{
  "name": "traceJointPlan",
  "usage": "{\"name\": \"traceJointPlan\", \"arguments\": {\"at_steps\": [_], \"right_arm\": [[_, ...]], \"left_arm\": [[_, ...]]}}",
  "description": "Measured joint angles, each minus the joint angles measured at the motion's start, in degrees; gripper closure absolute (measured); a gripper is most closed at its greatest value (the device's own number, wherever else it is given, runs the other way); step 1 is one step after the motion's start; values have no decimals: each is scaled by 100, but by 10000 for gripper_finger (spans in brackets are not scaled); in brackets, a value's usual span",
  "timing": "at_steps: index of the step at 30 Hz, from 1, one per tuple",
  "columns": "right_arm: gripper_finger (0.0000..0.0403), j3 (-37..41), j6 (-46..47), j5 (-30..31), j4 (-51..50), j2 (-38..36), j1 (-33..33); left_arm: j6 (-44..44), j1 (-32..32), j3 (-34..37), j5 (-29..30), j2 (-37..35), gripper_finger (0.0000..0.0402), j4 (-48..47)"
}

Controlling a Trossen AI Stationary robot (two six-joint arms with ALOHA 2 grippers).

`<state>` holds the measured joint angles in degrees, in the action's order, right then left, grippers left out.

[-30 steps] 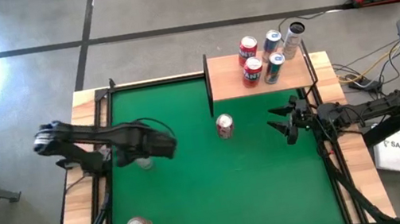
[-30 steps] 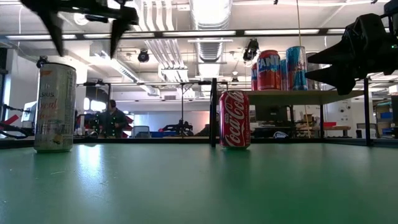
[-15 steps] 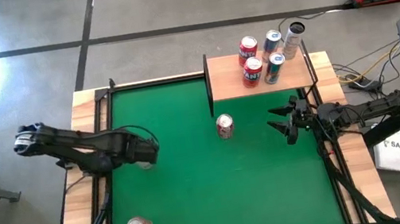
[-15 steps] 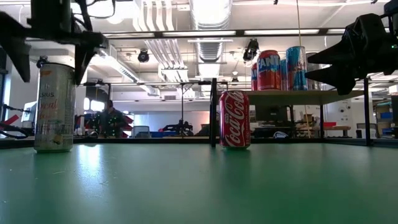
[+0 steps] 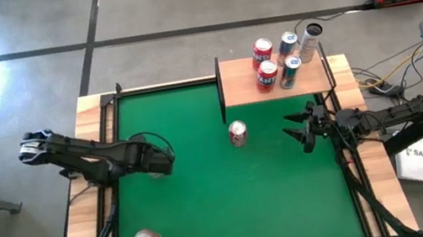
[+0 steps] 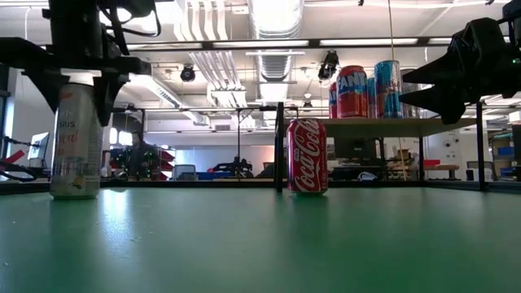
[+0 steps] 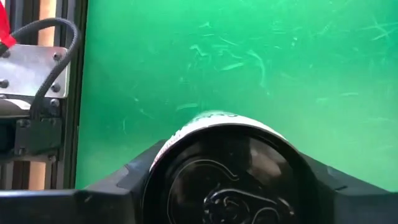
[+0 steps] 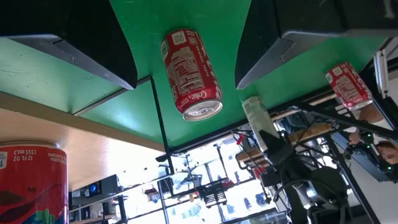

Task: Place canned beverage on shelf
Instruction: Move the white yellow soda can to the center of the table

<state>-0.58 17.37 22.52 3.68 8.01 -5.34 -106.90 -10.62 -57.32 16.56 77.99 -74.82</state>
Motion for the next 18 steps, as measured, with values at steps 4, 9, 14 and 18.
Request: {"name": "traceJointPlan", "arguments": {"at_steps": [4,9,14,18], "right_arm": [[140,0,0,0,-1,0,2],[140,0,0,0,0,-2,1],[140,0,0,0,-1,-2,0],[140,0,0,0,-1,-2,0]], "left_arm": [[-83,5,-405,-51,293,171,179],[251,2,-1419,102,920,171,70],[707,72,-2840,250,1962,171,-418],[1163,157,-4124,385,2902,171,-959]]}}
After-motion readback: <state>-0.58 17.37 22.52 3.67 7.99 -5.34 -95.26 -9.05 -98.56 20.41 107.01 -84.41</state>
